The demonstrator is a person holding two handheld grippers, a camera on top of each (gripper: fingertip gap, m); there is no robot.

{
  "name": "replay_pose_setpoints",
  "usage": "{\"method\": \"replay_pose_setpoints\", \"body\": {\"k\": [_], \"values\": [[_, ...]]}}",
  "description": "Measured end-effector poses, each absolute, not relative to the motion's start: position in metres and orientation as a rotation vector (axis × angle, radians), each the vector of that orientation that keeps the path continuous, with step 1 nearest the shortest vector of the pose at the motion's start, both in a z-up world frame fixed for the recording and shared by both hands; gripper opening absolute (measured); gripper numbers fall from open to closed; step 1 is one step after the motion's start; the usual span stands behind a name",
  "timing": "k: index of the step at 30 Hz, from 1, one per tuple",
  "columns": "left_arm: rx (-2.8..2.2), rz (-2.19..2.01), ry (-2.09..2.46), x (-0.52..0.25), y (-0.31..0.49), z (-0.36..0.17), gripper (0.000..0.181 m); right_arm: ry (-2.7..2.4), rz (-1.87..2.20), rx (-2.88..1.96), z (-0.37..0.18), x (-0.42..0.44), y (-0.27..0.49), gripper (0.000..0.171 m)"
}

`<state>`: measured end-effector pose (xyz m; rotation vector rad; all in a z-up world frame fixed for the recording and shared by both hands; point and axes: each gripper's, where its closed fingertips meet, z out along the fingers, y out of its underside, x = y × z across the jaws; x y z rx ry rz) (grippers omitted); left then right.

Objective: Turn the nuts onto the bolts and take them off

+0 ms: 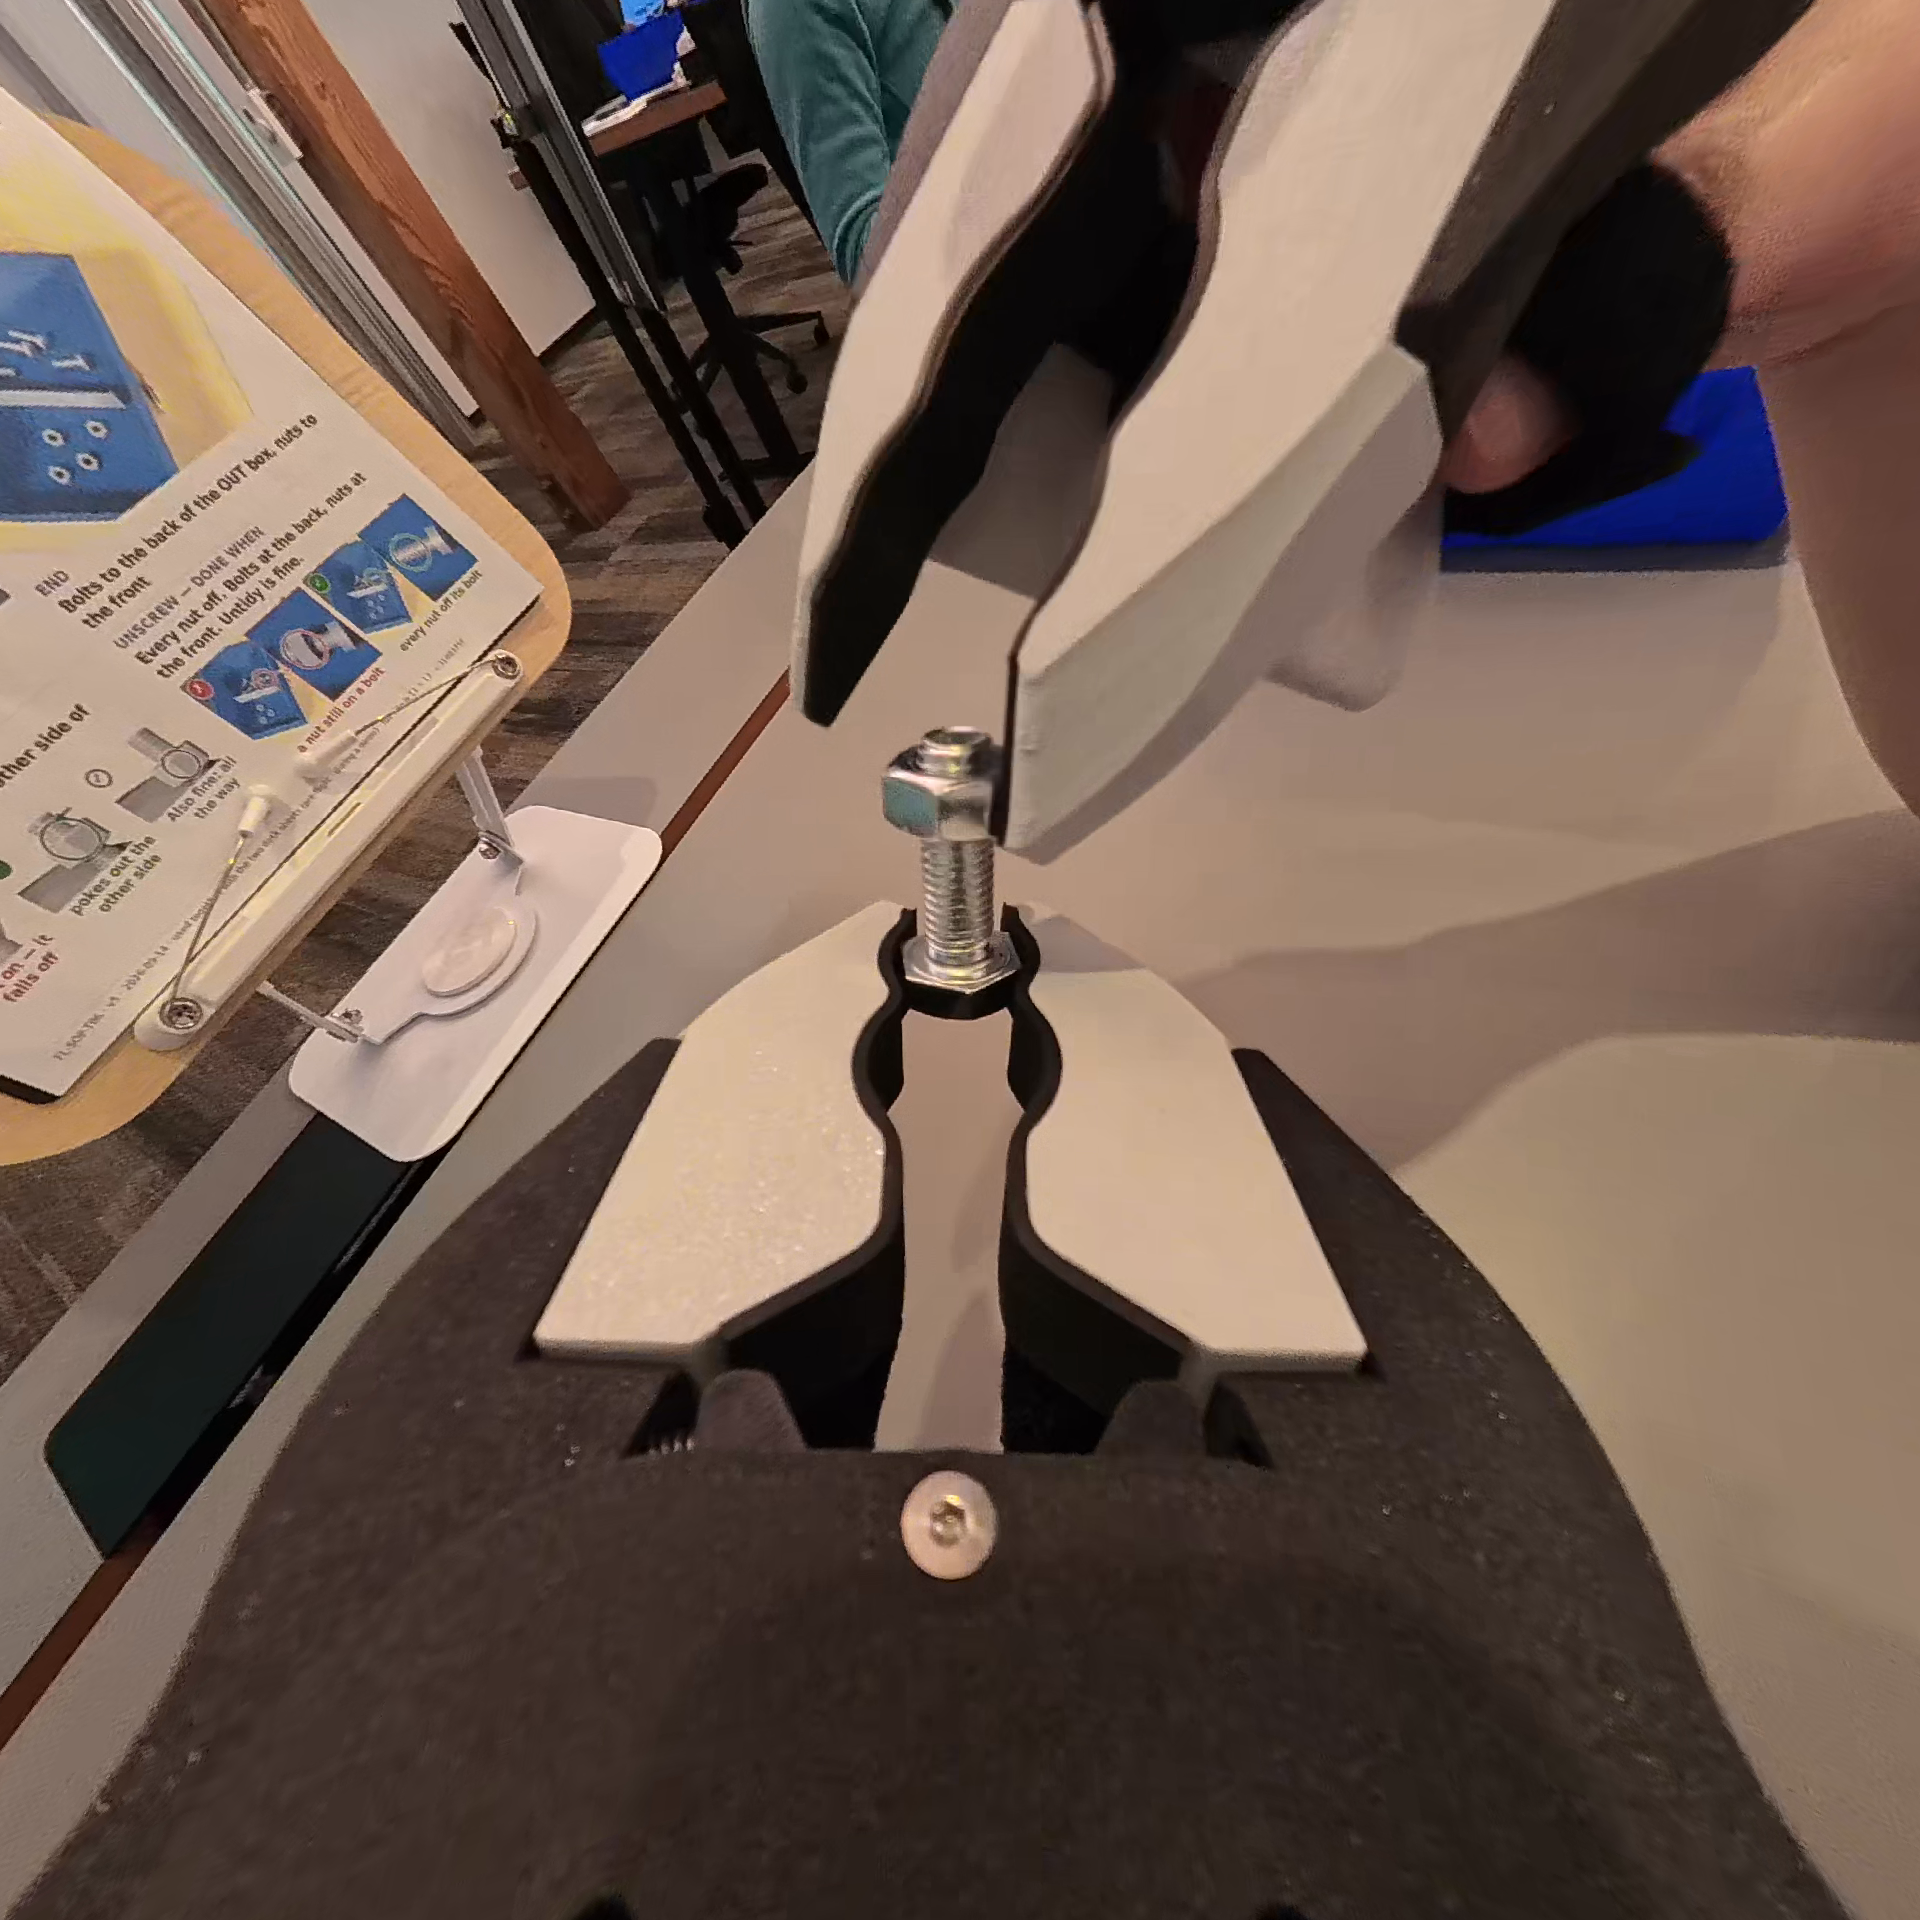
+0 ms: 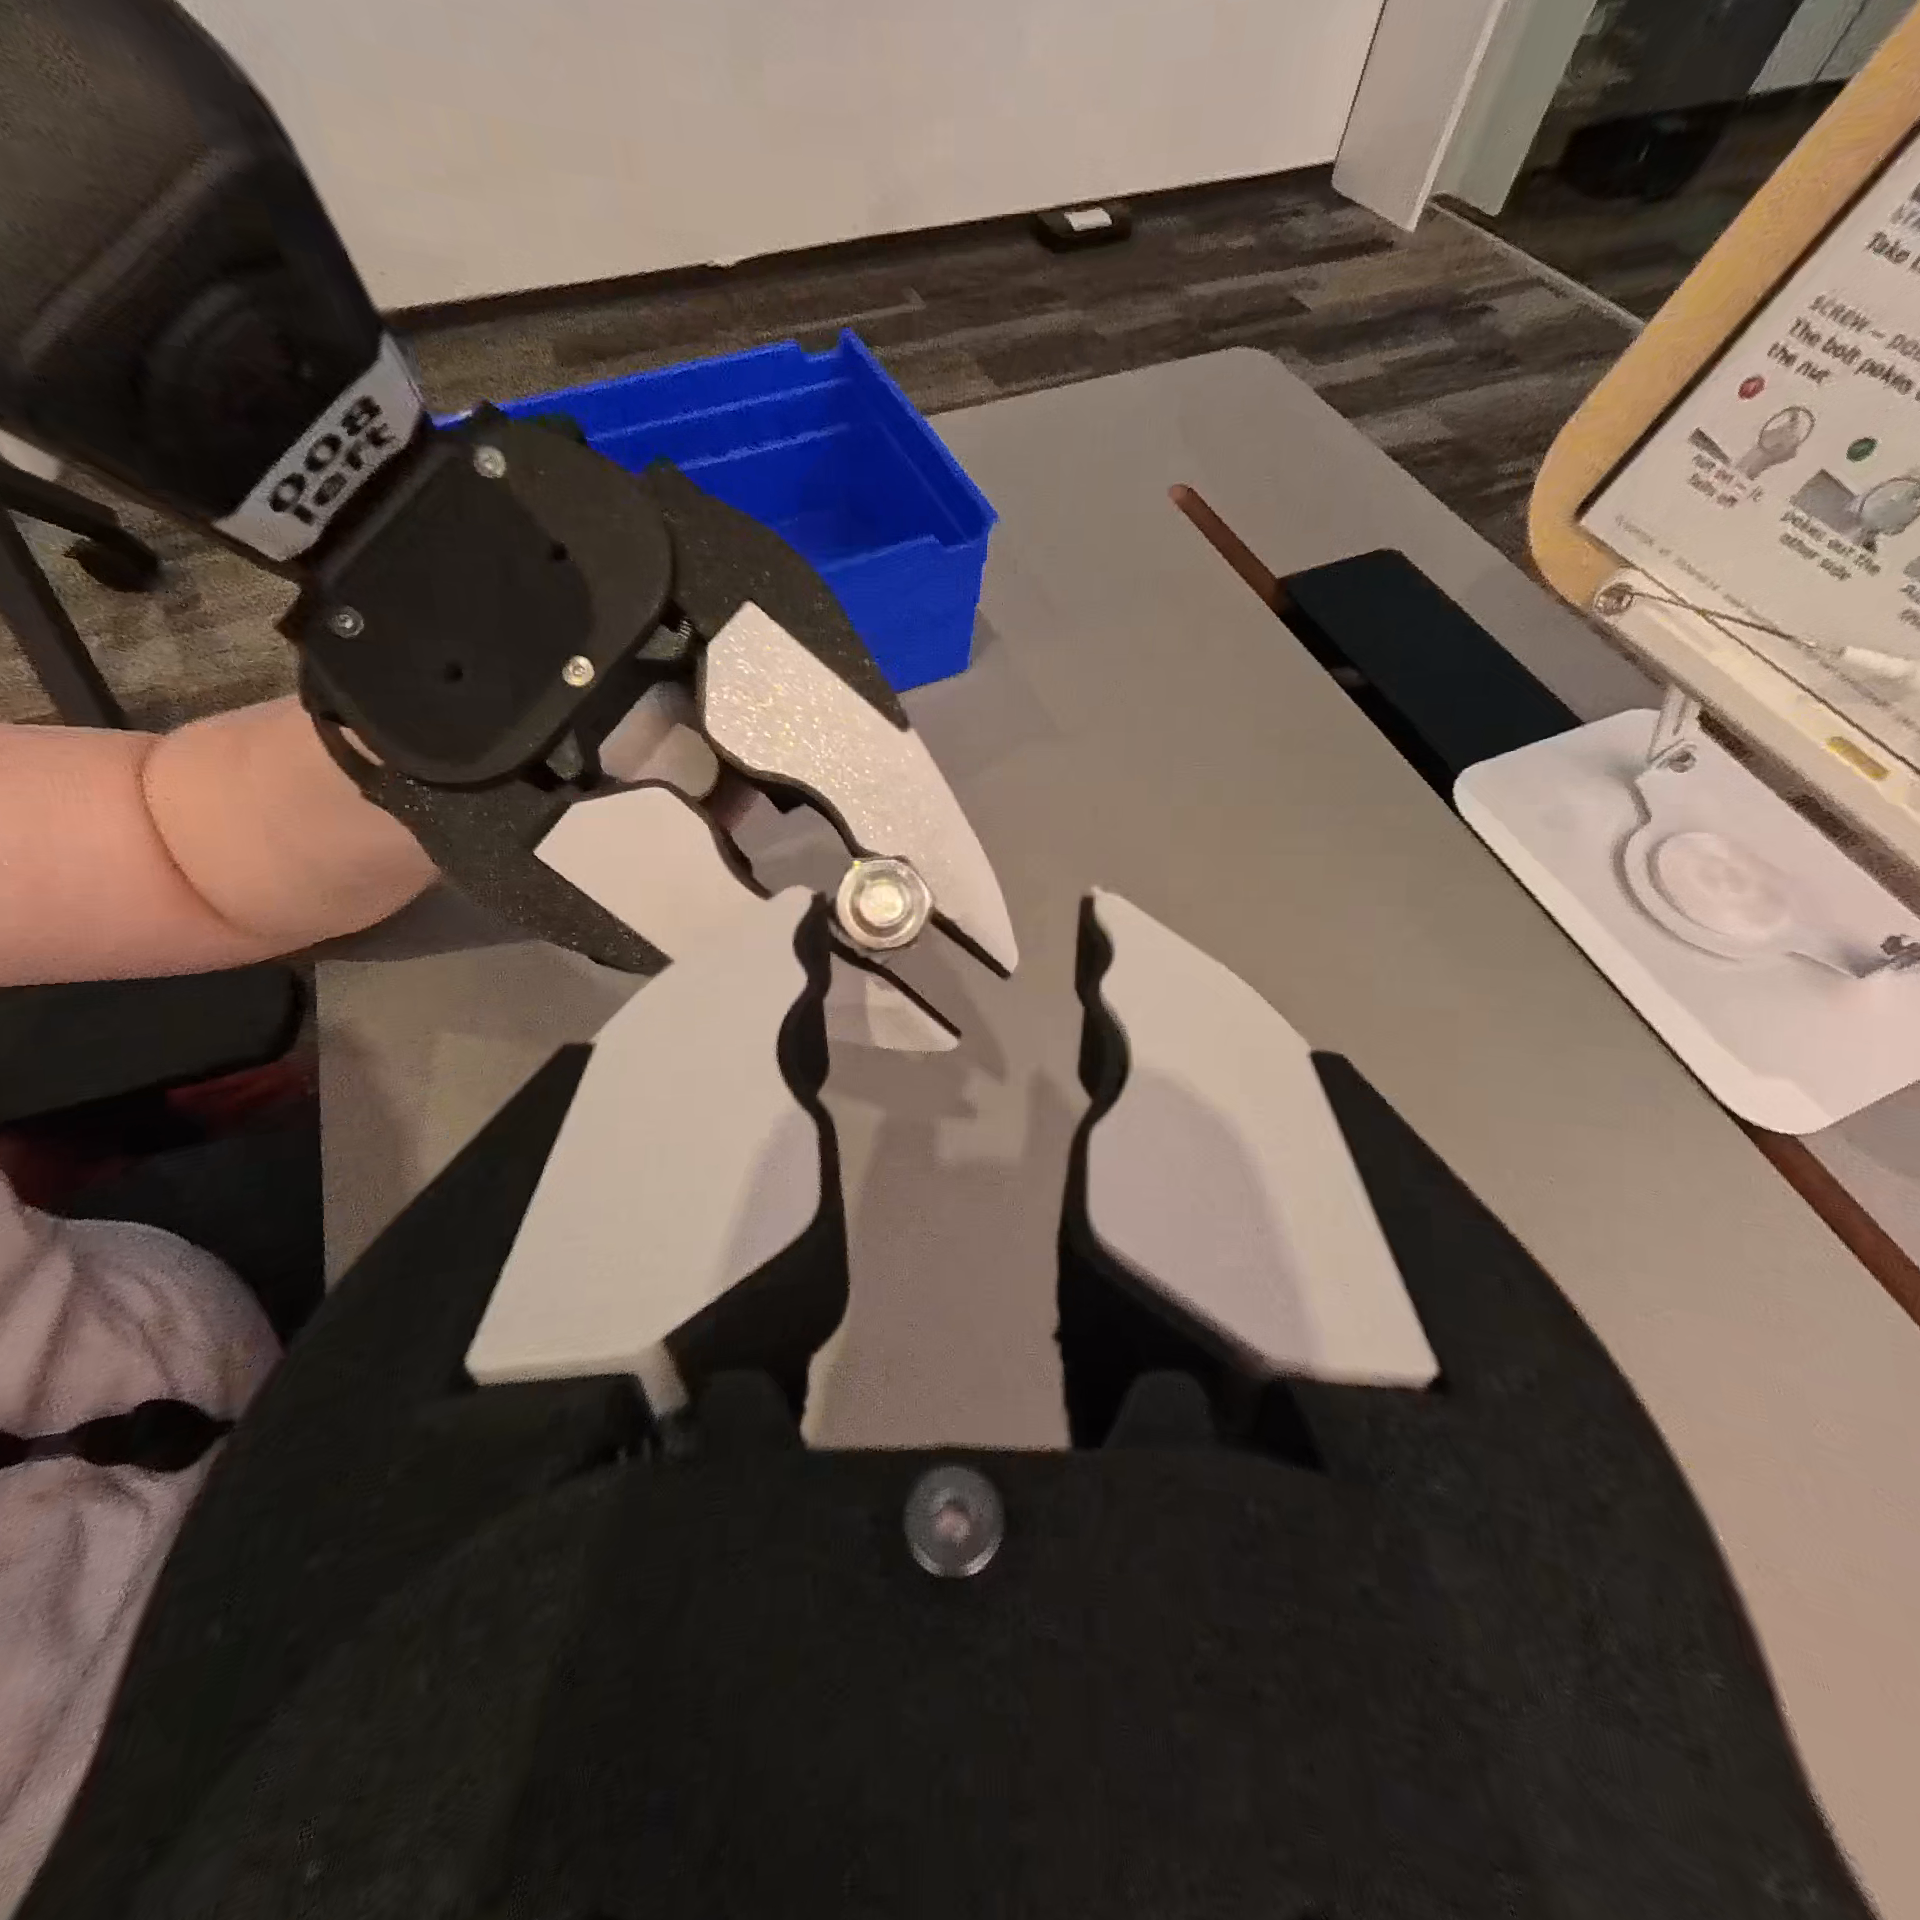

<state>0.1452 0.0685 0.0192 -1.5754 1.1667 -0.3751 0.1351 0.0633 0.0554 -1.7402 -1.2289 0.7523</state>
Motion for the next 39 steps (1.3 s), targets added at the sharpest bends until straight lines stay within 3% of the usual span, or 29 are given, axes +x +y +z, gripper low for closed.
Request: {"method": "replay_pose_setpoints", "body": {"k": [2,3,8,13,16,25,39], "values": [[-1.574,-0.373,1.153,0.144,0.07,0.021,0.015,-1.216,0.787,-1.789,0.05,0.143,0.067,0.042],[-1.573,-0.39,1.154,0.143,0.069,0.022,0.015,-1.188,0.758,-1.817,0.048,0.151,0.075,0.031],[-1.574,-0.37,1.152,0.142,0.071,0.021,0.015,-1.192,0.947,-1.725,0.066,0.142,0.056,0.036],[-1.571,-0.374,1.158,0.144,0.068,0.022,0.015,-1.229,0.806,-1.765,0.054,0.136,0.06,0.04],[-1.567,-0.399,1.148,0.142,0.068,0.025,0.015,-1.188,0.805,-1.81,0.05,0.148,0.07,0.032],[-1.572,-0.372,1.168,0.145,0.068,0.02,0.015,-1.231,0.842,-1.732,0.06,0.134,0.055,0.04],[-1.569,-0.373,1.162,0.143,0.068,0.023,0.015,-1.193,0.889,-1.74,0.064,0.145,0.059,0.037]]}}
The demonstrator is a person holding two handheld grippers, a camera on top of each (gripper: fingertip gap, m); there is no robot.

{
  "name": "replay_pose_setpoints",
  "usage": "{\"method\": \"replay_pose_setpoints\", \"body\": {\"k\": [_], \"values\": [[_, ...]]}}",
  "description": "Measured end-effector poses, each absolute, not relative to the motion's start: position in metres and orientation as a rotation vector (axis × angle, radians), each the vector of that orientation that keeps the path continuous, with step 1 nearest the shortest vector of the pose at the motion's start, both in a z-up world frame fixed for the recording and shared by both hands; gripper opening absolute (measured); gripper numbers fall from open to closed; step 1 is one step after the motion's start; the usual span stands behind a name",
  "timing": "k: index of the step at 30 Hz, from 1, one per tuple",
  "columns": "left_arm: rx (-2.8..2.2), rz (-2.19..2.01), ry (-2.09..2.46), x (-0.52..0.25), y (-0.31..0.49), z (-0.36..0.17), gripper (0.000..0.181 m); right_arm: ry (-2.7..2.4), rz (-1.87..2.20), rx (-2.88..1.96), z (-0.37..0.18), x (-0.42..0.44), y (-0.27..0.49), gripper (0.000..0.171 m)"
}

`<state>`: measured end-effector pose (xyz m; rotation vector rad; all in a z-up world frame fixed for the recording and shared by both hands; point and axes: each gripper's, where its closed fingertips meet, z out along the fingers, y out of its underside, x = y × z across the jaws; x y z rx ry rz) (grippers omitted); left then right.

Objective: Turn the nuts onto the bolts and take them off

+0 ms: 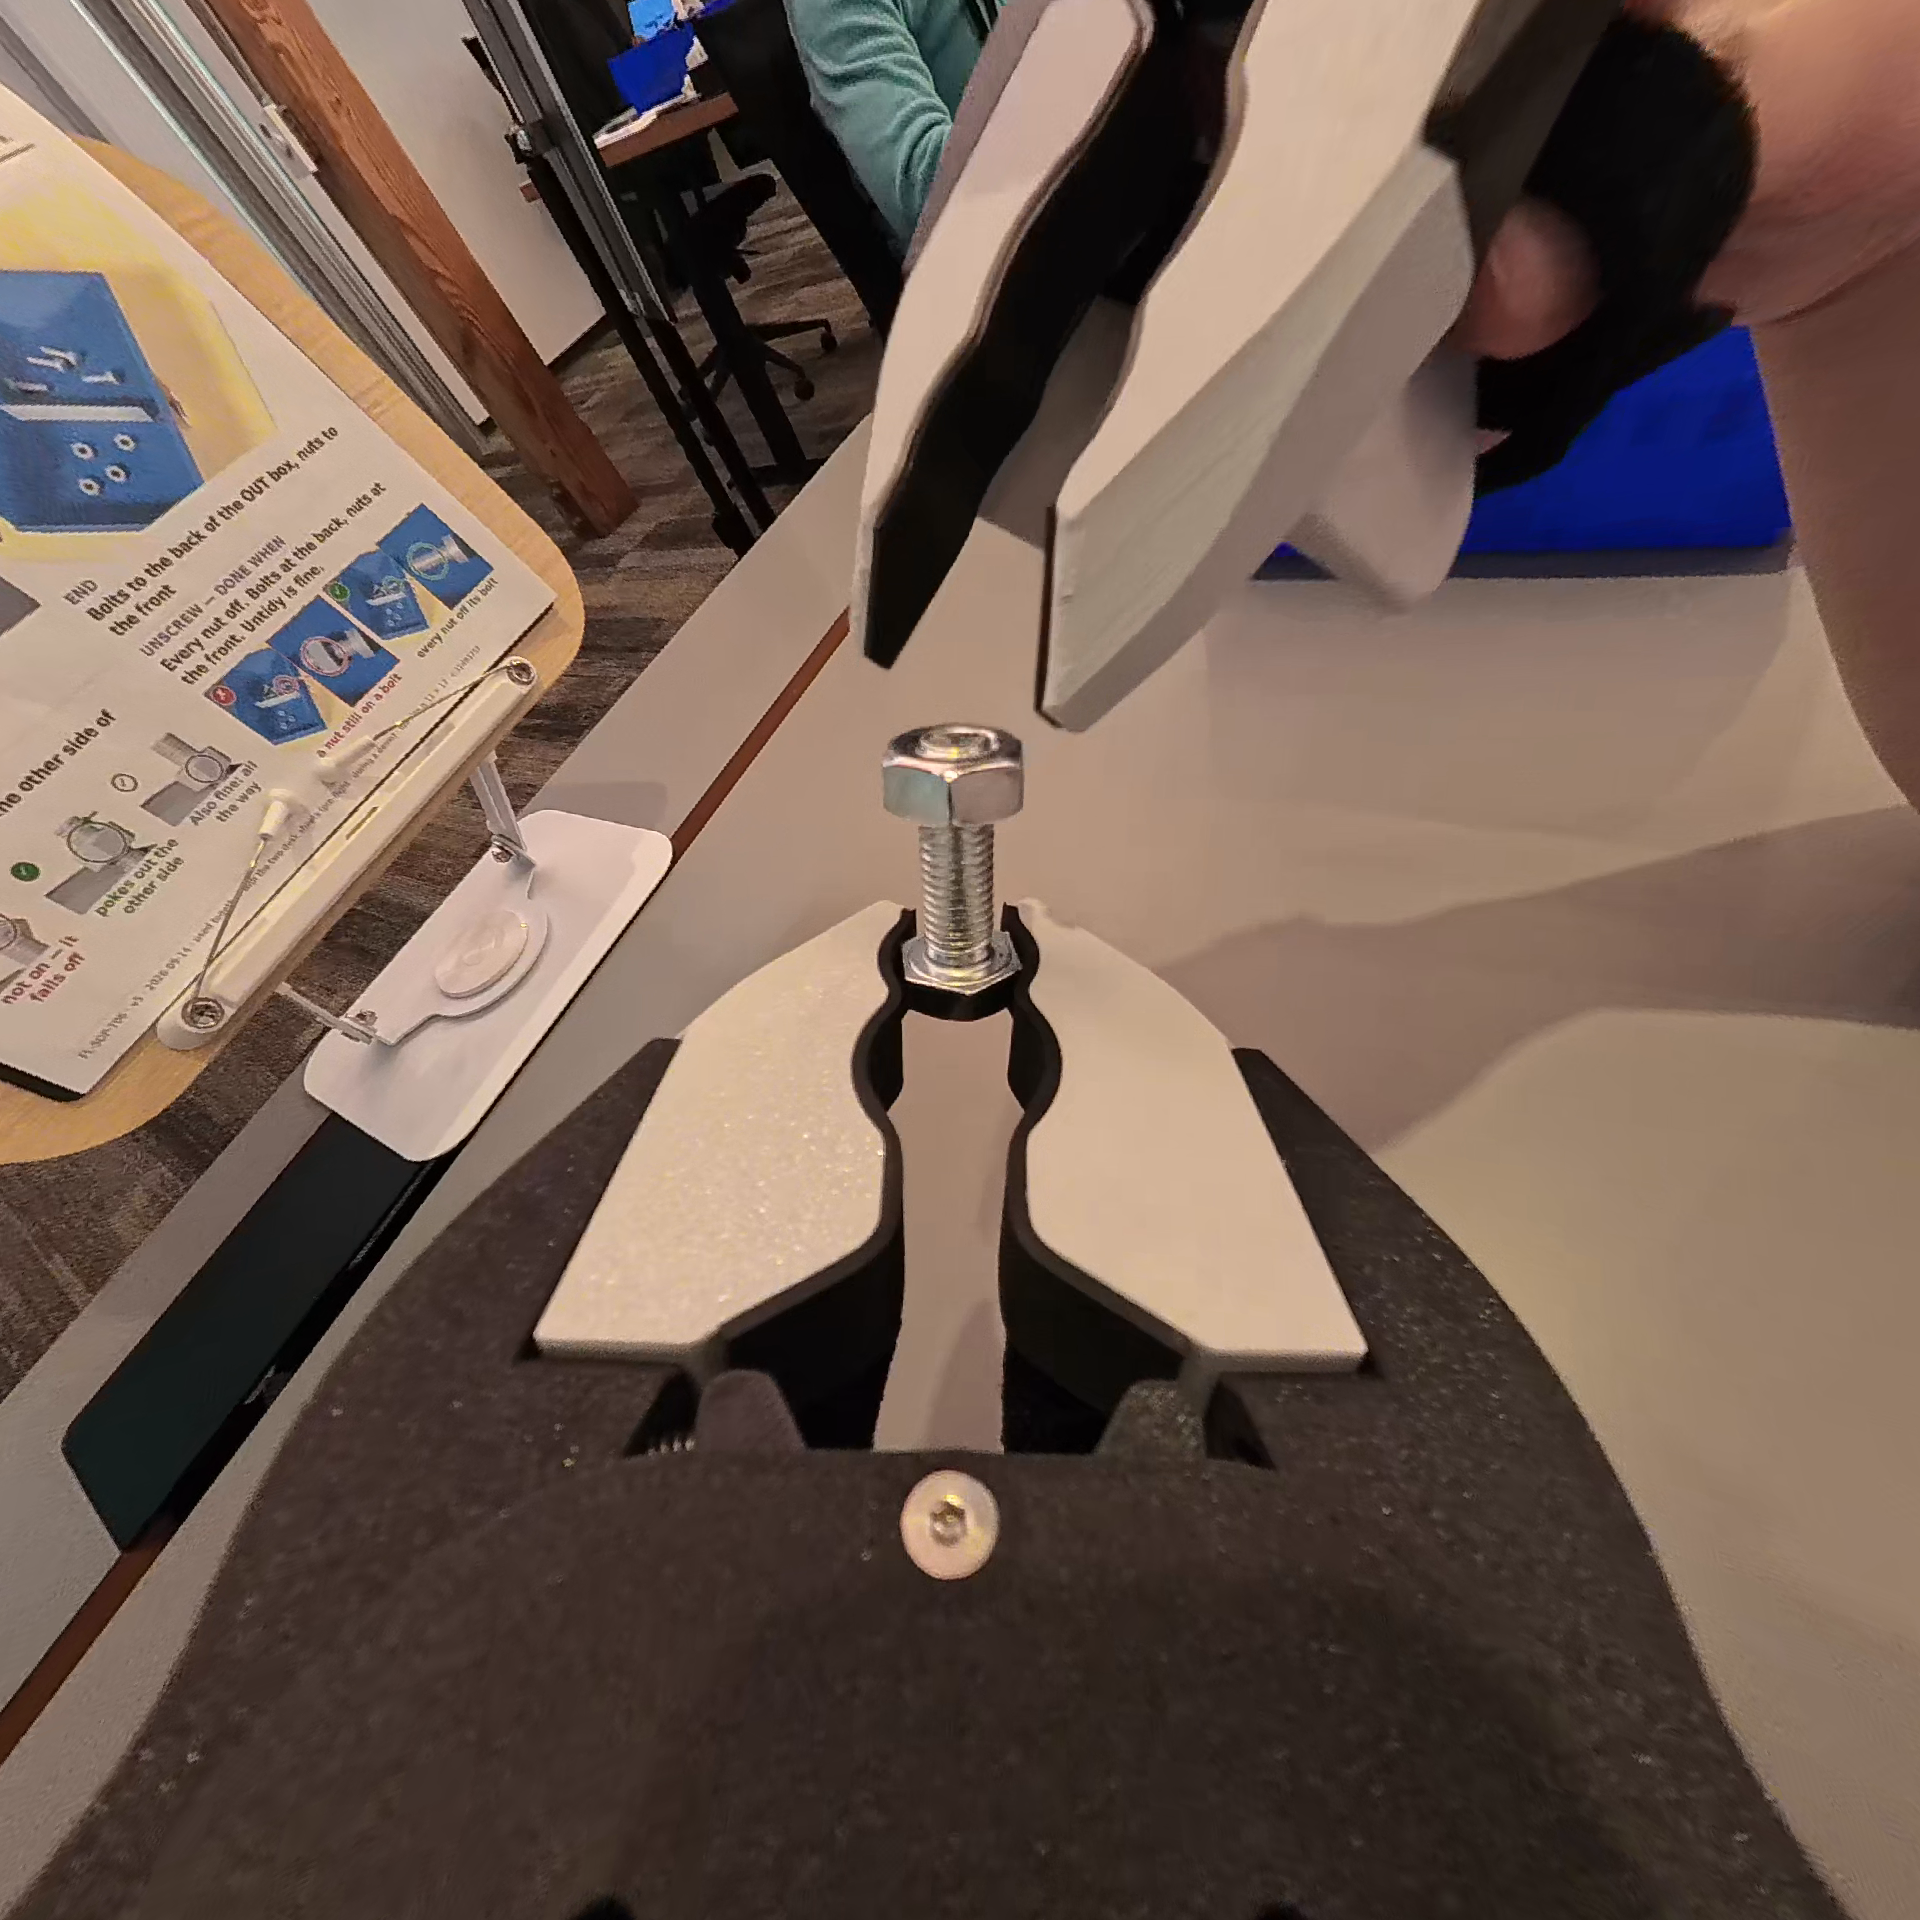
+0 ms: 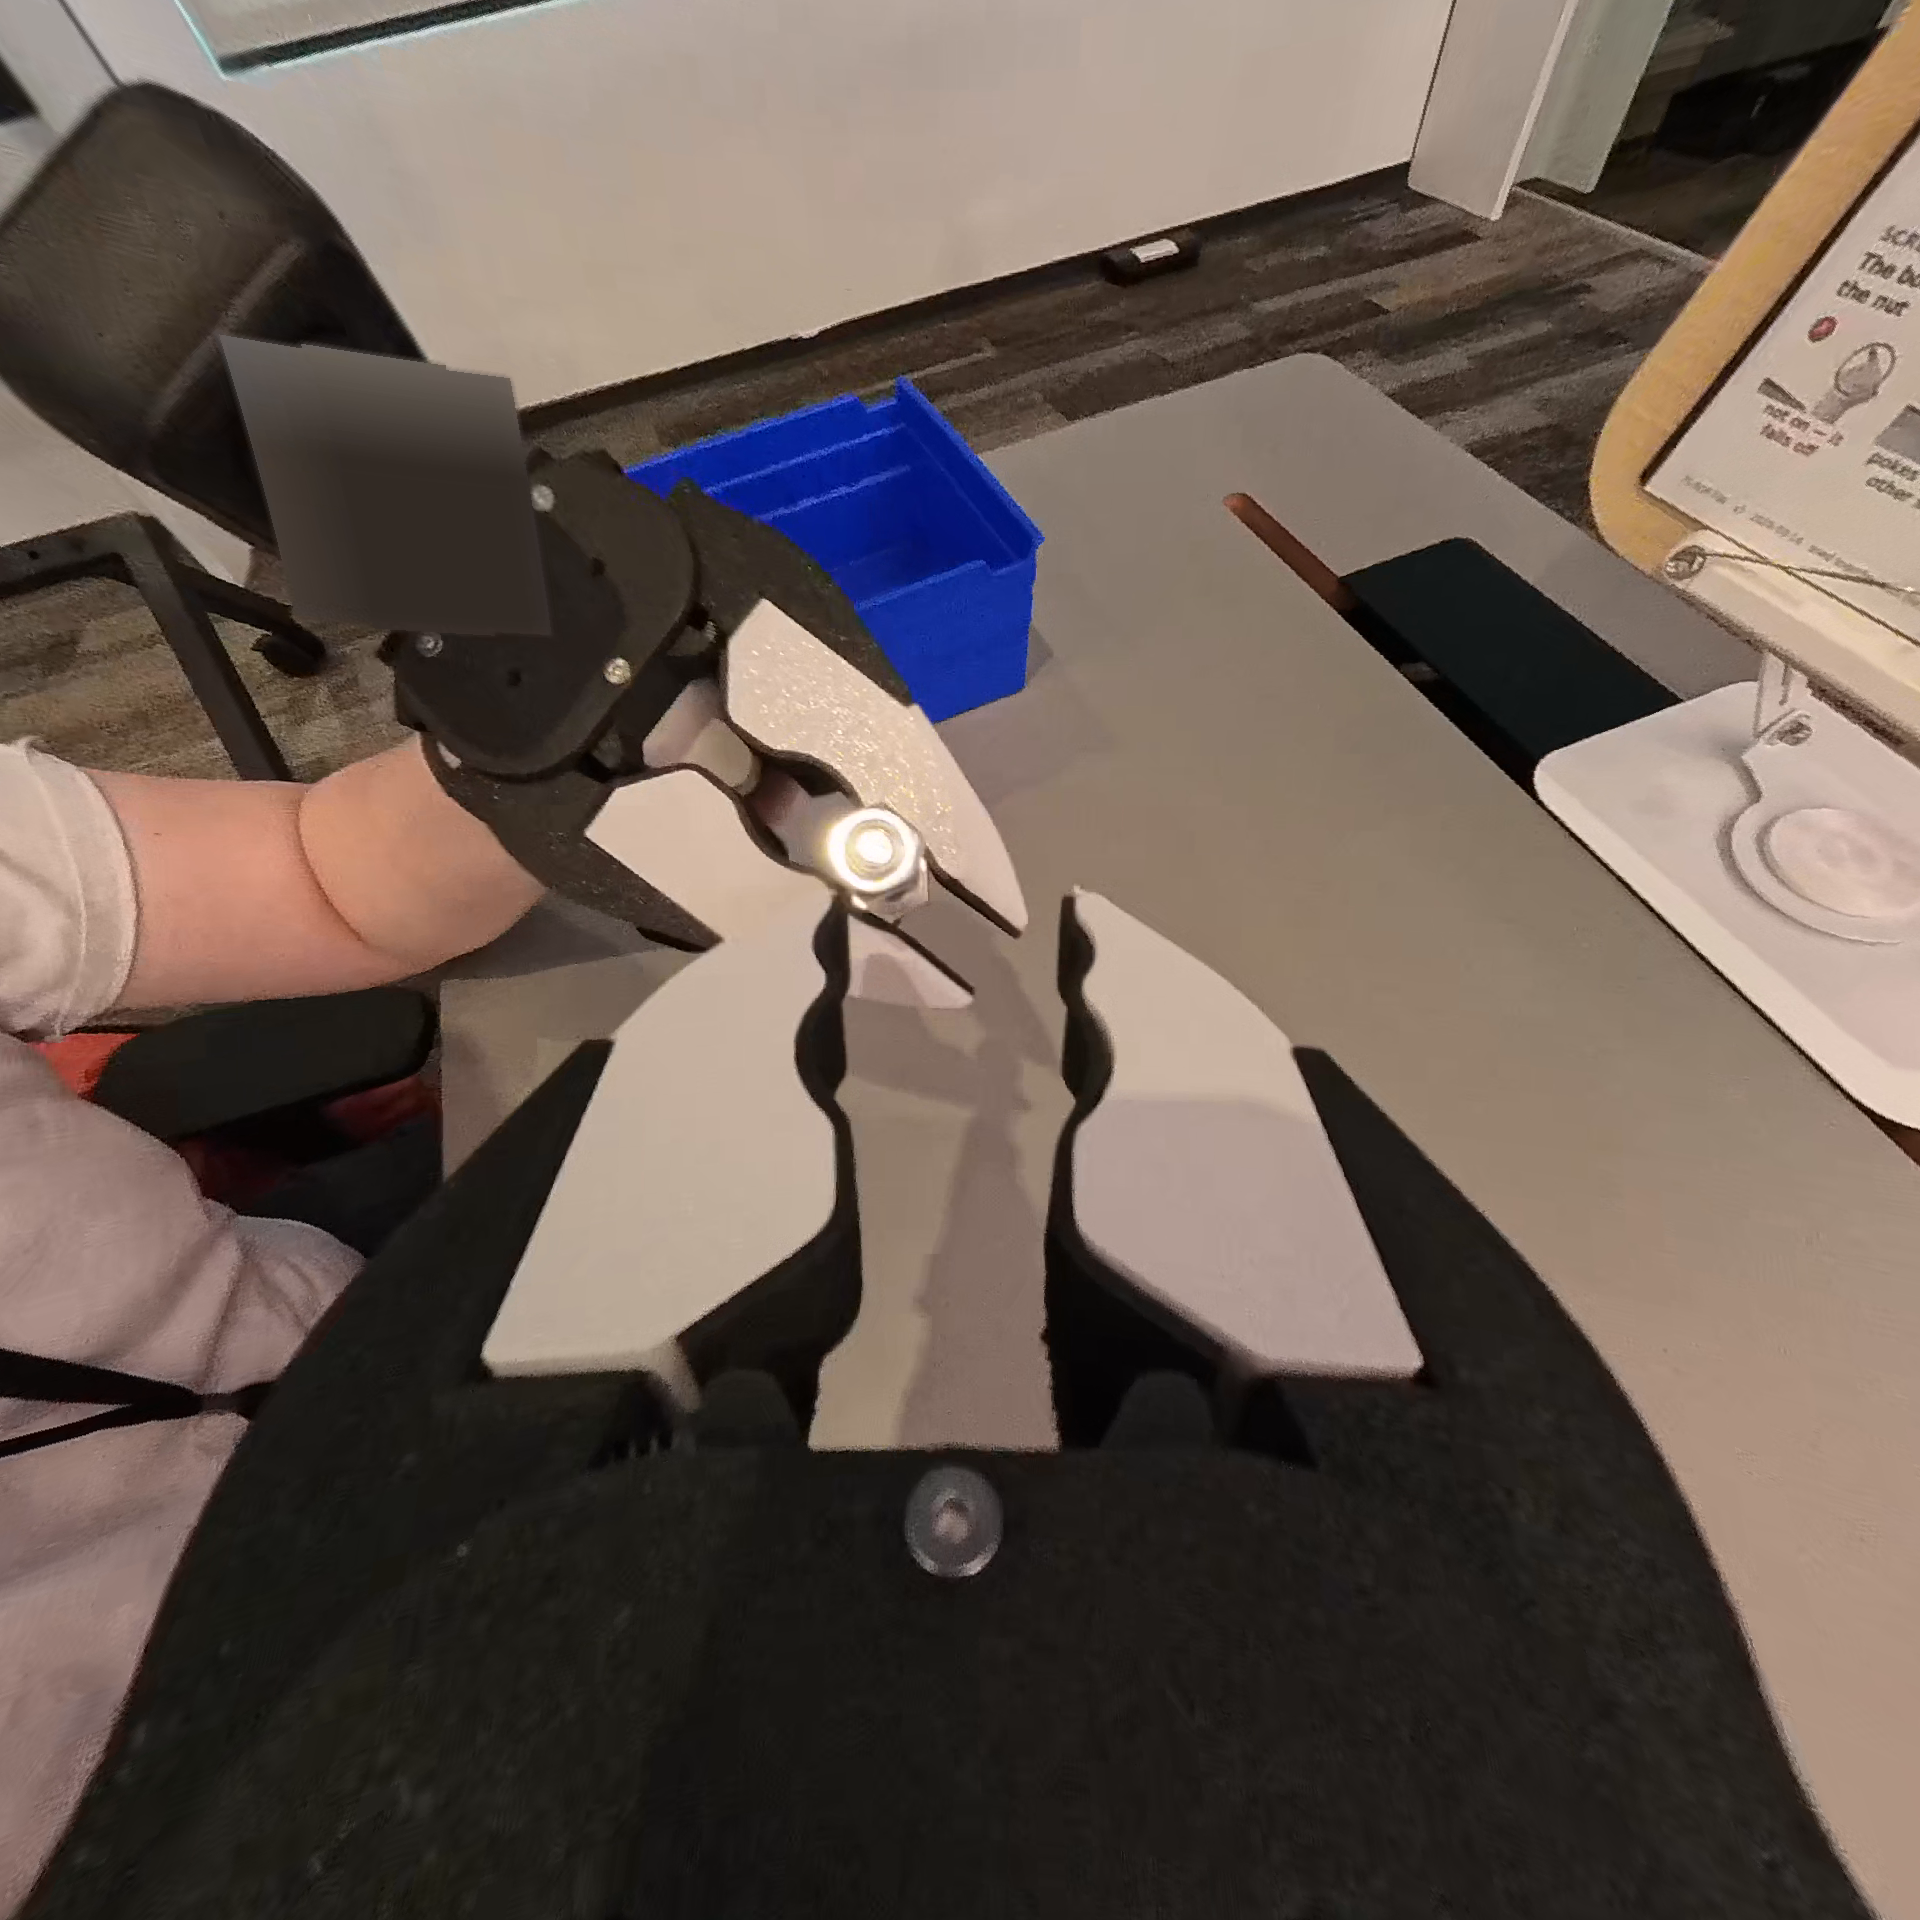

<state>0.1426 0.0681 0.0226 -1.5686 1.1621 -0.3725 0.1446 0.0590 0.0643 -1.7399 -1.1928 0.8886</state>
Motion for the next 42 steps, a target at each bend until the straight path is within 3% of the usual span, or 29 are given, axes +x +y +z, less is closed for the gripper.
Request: {"method": "replay_pose_setpoints", "body": {"k": [15,22,27,31,38,42], "values": [[-1.566,-0.358,1.162,0.141,0.068,0.024,0.015,-1.177,0.757,-1.835,0.056,0.155,0.067,0.039],[-1.57,-0.223,1.174,0.14,0.076,0.015,0.015,-1.06,1.08,-1.819,0.071,0.137,0.058,0.035],[-1.575,-0.205,1.169,0.141,0.078,0.012,0.015,-1.096,0.901,-1.924,0.049,0.135,0.065,0.039],[-1.584,-0.289,1.203,0.146,0.07,0.011,0.015,-1.238,0.89,-1.871,0.048,0.133,0.052,0.017],[-1.615,-0.815,1.489,0.159,0.009,-0.003,0.015,-1.8,0.731,-1.32,0.04,0.14,0.014,0.017],[-1.607,-0.842,1.445,0.161,0.013,0.001,0.015,-1.753,0.743,-1.321,0.042,0.143,0.013,0.019]]}}
